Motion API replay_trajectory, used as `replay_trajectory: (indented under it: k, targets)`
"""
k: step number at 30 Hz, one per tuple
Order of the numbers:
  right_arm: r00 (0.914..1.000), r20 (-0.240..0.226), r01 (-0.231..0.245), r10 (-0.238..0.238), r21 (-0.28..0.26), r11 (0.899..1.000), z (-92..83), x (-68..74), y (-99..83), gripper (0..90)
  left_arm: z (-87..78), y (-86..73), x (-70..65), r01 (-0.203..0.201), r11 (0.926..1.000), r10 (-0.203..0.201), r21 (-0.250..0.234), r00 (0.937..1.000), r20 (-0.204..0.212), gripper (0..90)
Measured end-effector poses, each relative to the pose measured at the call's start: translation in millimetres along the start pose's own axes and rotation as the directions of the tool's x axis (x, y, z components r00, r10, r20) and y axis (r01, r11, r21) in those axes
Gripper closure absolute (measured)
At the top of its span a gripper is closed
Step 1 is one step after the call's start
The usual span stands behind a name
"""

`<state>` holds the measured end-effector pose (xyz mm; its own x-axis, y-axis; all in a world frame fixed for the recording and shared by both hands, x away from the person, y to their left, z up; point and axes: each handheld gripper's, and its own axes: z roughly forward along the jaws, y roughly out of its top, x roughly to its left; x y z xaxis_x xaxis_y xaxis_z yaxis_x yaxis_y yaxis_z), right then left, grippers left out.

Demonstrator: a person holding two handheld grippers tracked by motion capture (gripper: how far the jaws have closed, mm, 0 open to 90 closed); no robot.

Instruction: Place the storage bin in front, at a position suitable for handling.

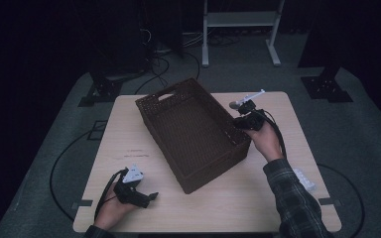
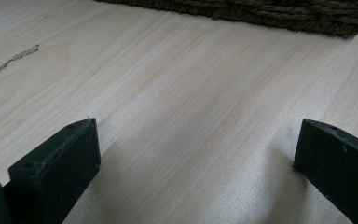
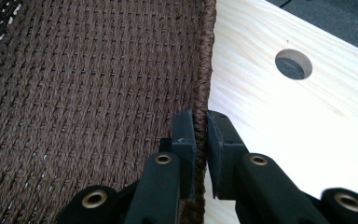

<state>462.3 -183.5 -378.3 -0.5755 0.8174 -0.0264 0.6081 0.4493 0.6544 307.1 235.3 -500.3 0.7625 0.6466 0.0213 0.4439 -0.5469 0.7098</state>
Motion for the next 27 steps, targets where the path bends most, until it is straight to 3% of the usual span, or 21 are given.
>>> replay_trajectory:
  k: [20, 27]
  targets:
    - [0.9998, 0.013, -0.018, 0.018, -0.008, 1.000, -26.5, 3.9, -32.9, 80.2, 0.2, 0.3, 0.2, 0.002, 1.0000, -0.002, -0.002, 1.0000, -0.006, 0.0]
    - [0.9992, -0.013, -0.039, 0.039, -0.022, 0.999, -31.6, 2.8, -38.3, 66.4, -2.8, 2.4, 0.4, 0.004, 1.0000, -0.004, -0.001, 0.9999, -0.009, 8.9]
